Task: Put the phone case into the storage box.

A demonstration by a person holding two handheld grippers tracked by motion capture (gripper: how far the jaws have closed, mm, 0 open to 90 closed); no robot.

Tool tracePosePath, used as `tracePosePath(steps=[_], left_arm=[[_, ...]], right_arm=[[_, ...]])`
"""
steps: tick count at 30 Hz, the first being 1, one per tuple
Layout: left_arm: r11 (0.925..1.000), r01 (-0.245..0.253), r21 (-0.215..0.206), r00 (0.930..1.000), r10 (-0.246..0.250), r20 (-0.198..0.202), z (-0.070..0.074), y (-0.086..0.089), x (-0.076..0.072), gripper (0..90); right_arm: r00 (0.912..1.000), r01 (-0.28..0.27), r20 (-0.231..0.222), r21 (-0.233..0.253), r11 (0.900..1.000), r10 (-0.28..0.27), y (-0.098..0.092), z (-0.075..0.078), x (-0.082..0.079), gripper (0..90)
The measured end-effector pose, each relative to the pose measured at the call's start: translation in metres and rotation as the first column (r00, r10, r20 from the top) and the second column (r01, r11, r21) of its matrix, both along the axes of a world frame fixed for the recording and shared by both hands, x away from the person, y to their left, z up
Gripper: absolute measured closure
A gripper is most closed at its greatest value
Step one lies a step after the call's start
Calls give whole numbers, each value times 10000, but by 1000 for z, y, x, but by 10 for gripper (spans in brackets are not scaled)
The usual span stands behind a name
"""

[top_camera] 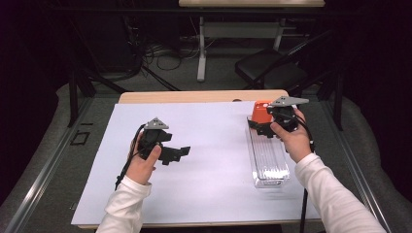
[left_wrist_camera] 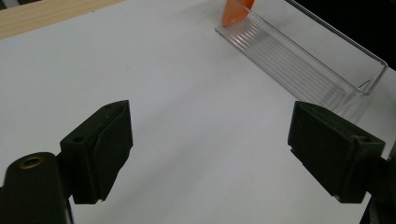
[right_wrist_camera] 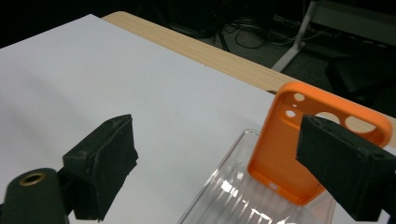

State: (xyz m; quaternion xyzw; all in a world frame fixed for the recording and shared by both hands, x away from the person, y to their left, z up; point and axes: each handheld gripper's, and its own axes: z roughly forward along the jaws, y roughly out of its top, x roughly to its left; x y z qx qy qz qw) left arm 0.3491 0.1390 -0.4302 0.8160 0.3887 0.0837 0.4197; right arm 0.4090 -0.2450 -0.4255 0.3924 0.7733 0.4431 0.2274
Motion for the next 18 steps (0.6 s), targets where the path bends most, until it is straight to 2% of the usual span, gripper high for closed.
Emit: tracePosePath(steps=[14, 18], left_arm=[[9999, 137, 65, 9999, -138, 33, 0, -1, -1, 143], [9999, 133, 67, 9999, -134, 30, -1, -1, -2, 143]], right_arm=[[9937, -1110, 162, 266, 9935, 1106, 29, -5, -27, 123], [9906, -1346, 271, 116, 9908, 1343, 40, -4, -36, 123]])
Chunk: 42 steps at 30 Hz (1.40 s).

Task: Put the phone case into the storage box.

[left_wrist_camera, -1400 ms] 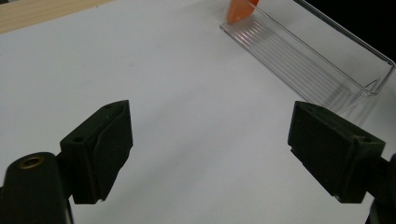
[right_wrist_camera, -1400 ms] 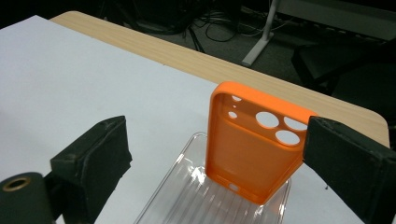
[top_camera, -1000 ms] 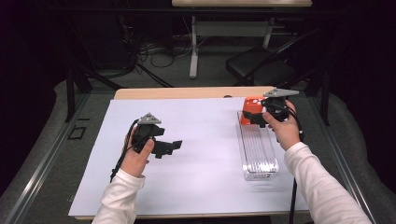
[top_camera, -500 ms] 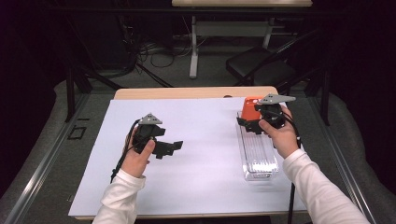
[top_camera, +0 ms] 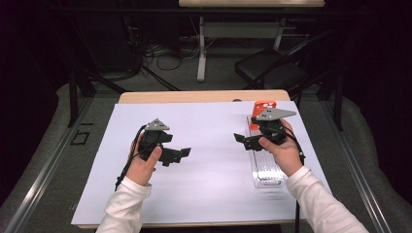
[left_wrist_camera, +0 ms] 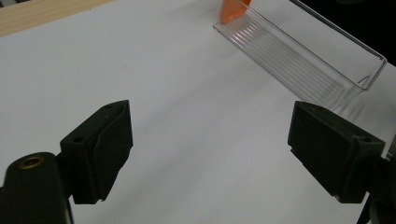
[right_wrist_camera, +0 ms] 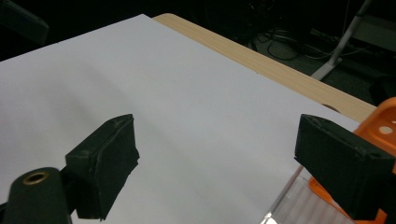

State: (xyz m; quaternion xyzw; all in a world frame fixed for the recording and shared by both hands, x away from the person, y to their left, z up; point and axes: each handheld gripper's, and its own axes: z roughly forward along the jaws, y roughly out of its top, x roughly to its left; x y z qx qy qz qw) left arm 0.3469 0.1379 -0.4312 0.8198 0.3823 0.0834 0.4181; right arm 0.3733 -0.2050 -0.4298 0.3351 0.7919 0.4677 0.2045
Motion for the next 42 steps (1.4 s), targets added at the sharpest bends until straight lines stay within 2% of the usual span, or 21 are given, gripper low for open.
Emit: tracePosePath(steps=[5, 11, 19, 33, 40, 42], left_arm=[[10000, 40, 64, 10000, -40, 28, 1, 0, -2, 143], [10000, 15, 8, 10000, -15, 51, 2, 0, -3, 143], [10000, 23, -4, 10000, -23, 87, 3, 1, -3, 143], [9999, 122, 43, 9999, -123, 117, 4, 0, -5, 143], [10000, 56, -11, 9999, -56, 111, 4, 0, -6, 143], [10000, 84, -9, 9999, -83, 102, 4, 0, -6, 143]], right_arm=[[9998, -131, 154, -96, 9999, 132, 11, -1, -10, 123], [9998, -218, 46, -115, 9997, 219, 20, -10, -20, 123], [9995, -295, 63, 223, 9993, 293, 29, -21, -34, 123], [9960, -883, -98, 754, 9932, 893, 42, -40, -49, 122], [9933, -1119, -226, 477, 9926, 1130, 53, -47, -54, 122], [9912, -1270, -307, 525, 9905, 1287, 55, -51, -55, 122]])
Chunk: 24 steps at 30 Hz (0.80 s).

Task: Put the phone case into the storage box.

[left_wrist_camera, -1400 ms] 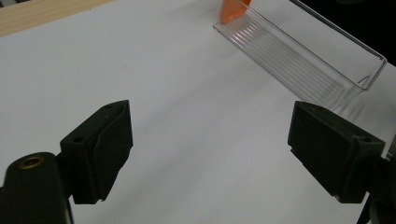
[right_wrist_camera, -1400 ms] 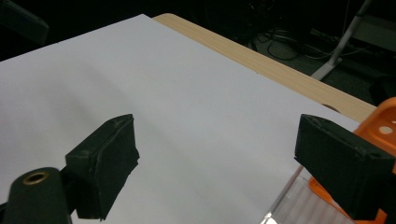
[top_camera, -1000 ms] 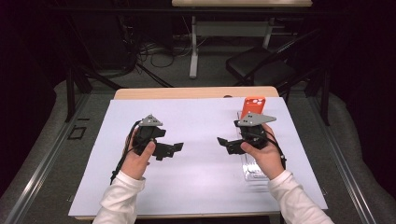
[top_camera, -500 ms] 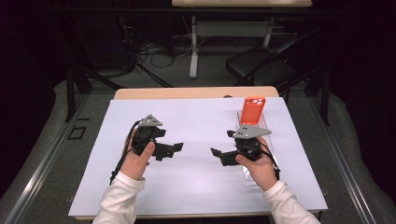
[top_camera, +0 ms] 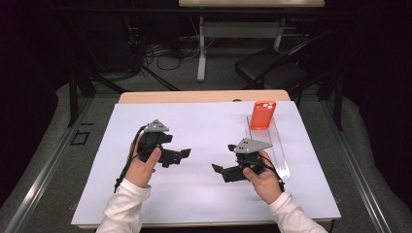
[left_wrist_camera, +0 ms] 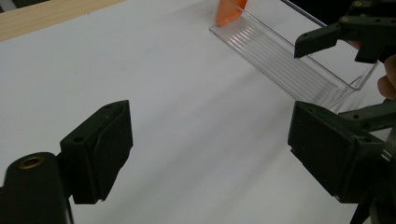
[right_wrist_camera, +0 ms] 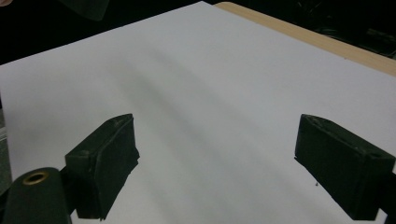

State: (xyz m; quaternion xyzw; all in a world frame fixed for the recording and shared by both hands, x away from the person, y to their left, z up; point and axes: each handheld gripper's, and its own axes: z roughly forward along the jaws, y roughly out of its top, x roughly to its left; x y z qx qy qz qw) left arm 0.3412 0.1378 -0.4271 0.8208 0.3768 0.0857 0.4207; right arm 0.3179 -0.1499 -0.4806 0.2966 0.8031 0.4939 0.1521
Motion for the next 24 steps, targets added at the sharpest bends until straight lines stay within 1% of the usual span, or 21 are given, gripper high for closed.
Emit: tracePosePath(steps=[3, 8, 11, 15, 16, 19, 24], left_arm=[[10000, 4, -8, 10000, -4, 1, -1, -1, 0, 143], [10000, 61, 46, 10000, -61, 26, 0, -2, -1, 143], [10000, 67, 46, 10000, -67, 29, 0, -2, -1, 143], [10000, 65, 48, 10000, -65, -5, -1, -3, -1, 142], [9999, 116, 98, 9999, -117, 20, -1, -3, 0, 143], [9999, 101, 56, 9999, -101, 3, -1, -4, -1, 143], [9999, 120, 101, 9999, -120, -16, -2, -4, 0, 143]], right_arm=[[9997, -170, -179, 57, 9998, 171, 3, -5, -2, 122], [9988, -409, -270, -13, 9992, 408, 9, -12, -6, 121], [9977, -568, -358, 60, 9984, 569, 11, -17, -7, 122], [9968, -697, -407, -56, 9976, 694, 16, -22, -9, 121], [9966, -715, -424, -60, 9974, 711, 17, -24, -9, 121], [9967, -704, -421, -125, 9974, 698, 19, -28, -10, 122], [9968, -673, -434, -187, 9976, 665, 19, -32, -10, 121]])
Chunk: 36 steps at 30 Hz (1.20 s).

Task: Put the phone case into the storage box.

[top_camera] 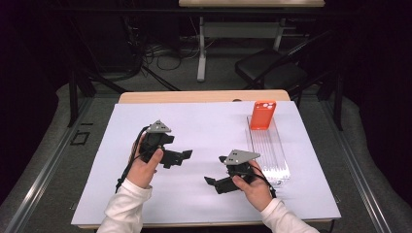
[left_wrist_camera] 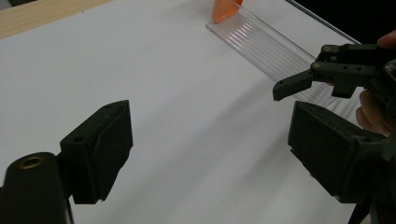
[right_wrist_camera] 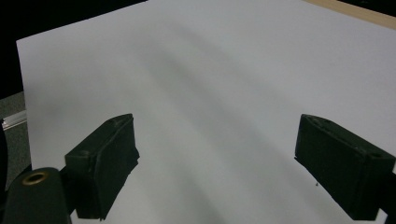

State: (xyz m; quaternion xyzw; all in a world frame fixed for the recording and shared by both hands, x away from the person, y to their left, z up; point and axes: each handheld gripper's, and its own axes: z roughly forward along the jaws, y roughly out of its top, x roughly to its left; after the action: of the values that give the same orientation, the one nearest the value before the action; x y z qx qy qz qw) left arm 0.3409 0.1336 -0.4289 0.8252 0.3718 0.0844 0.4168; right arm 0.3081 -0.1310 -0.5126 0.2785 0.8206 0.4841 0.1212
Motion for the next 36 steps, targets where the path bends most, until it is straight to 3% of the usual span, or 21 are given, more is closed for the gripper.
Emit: tracePosePath(steps=[36], left_arm=[[10000, 4, 29, 10000, -4, -5, 0, 0, 0, 143]], right_arm=[[9999, -128, 41, -91, 9999, 128, 1, -5, -1, 122]])
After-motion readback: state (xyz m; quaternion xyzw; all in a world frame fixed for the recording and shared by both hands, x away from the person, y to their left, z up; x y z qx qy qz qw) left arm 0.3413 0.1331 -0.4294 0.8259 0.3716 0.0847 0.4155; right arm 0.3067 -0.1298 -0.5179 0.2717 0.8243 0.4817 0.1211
